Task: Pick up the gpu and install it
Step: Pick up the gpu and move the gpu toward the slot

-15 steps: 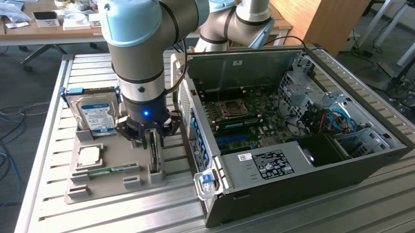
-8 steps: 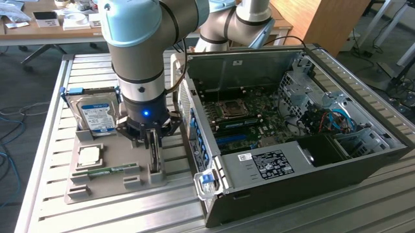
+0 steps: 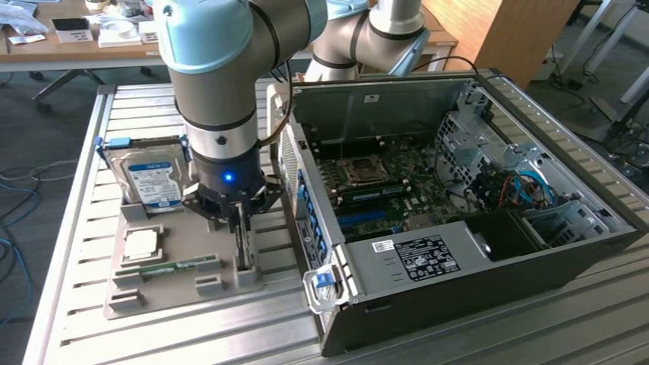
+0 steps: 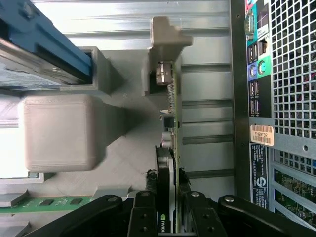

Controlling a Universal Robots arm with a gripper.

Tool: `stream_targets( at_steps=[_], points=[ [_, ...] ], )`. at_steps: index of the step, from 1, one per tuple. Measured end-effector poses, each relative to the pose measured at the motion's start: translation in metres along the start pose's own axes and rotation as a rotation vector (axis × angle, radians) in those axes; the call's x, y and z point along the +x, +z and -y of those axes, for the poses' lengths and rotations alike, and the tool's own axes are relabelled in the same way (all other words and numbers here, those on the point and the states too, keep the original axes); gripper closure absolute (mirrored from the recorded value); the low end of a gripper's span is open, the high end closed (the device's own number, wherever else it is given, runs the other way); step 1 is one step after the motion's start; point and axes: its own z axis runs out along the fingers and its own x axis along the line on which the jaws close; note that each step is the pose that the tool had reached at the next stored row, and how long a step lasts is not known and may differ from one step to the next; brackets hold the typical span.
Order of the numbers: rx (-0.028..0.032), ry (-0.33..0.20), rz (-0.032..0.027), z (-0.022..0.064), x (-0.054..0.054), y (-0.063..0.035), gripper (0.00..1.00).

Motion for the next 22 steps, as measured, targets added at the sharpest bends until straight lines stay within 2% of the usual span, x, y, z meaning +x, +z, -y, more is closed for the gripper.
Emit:
stream_targets(
  at_steps=[2, 15, 20, 22],
  points=[
    [0.0000, 0.000, 0.0002, 0.0000, 0.0000, 0.0000, 0.73],
    [0.0000, -0.001, 0.0000, 0.0000, 0.0000, 0.0000, 0.73],
    [-0.0012, -0.043, -0.0018, 0.0000, 0.0000, 0.0001, 0.73],
    [-0.0012, -0.045, -0.0020, 0.0000, 0.0000, 0.0001, 0.73]
  ],
)
